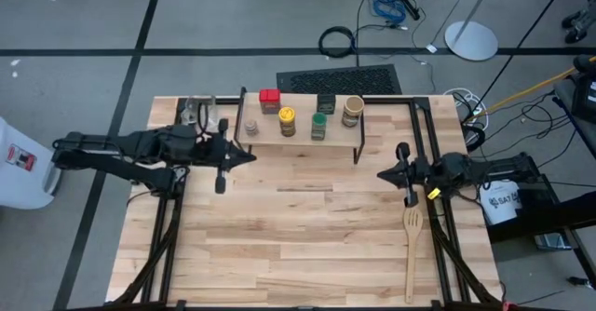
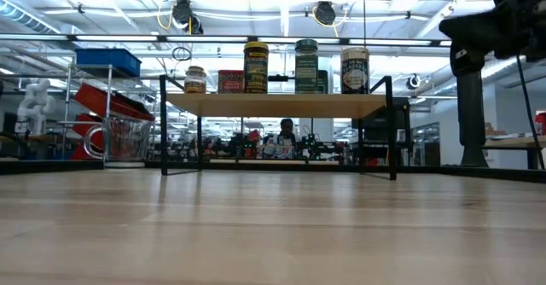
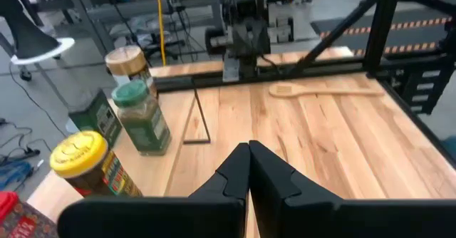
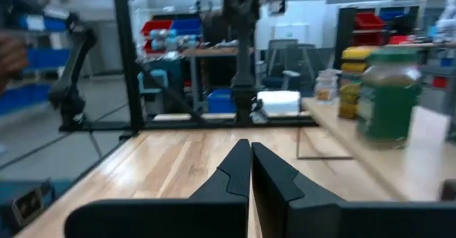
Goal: Shelf spices
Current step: Remove the brown seasoning bottle from the shelf
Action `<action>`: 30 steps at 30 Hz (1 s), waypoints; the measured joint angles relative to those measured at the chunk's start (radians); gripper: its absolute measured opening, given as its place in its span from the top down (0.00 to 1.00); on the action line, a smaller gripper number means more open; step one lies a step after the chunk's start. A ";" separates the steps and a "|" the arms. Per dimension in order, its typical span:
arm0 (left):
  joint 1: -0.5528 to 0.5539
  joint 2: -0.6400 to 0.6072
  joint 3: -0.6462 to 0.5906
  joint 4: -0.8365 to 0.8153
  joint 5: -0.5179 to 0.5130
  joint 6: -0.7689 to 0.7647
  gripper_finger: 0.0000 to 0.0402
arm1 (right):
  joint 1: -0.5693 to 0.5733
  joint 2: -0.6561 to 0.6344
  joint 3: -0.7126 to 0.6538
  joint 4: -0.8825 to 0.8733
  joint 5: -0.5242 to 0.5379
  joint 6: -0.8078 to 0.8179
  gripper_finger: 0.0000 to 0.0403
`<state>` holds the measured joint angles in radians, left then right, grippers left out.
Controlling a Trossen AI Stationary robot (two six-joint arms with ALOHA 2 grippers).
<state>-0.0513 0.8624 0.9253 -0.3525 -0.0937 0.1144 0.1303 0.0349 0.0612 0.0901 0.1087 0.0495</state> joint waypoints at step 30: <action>-0.001 -0.032 0.000 0.058 -0.047 0.077 0.97 | 0.032 0.768 0.801 -0.504 0.203 0.141 1.00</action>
<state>-0.0521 0.8308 0.9253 -0.2947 -0.1410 0.1918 0.1618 0.8024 0.8618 -0.4134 0.3118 0.1910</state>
